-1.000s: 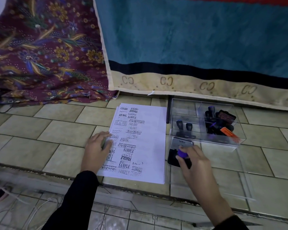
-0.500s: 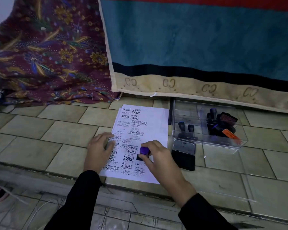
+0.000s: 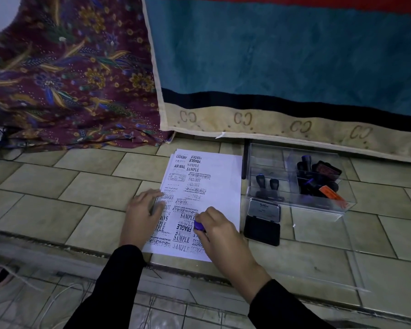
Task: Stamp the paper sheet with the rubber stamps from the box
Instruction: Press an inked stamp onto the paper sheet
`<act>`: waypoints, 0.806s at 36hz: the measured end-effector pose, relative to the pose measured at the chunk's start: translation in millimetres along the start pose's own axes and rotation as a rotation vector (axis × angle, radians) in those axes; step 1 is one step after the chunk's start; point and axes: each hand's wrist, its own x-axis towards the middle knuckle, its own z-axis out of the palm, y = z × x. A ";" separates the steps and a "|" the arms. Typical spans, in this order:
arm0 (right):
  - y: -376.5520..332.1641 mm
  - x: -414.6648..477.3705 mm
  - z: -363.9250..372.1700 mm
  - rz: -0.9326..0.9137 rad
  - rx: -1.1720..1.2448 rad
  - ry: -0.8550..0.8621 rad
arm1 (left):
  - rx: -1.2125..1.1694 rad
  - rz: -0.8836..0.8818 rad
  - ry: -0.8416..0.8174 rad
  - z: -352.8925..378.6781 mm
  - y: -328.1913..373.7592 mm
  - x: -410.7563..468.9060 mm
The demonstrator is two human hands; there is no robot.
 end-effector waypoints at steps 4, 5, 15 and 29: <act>1.7 2.6 0.1 0.014 0.079 0.000 | 0.013 -0.001 -0.004 0.2 0.0 0.0; 2.0 3.4 0.3 0.038 0.088 -0.004 | 0.013 0.001 -0.006 0.2 -0.3 0.1; 18.1 1.3 -4.7 0.100 0.261 0.106 | -0.014 -0.009 -0.002 -0.5 -1.0 0.9; 124.9 47.4 -105.6 0.405 0.147 0.455 | -0.027 -0.029 -0.006 0.3 0.0 0.2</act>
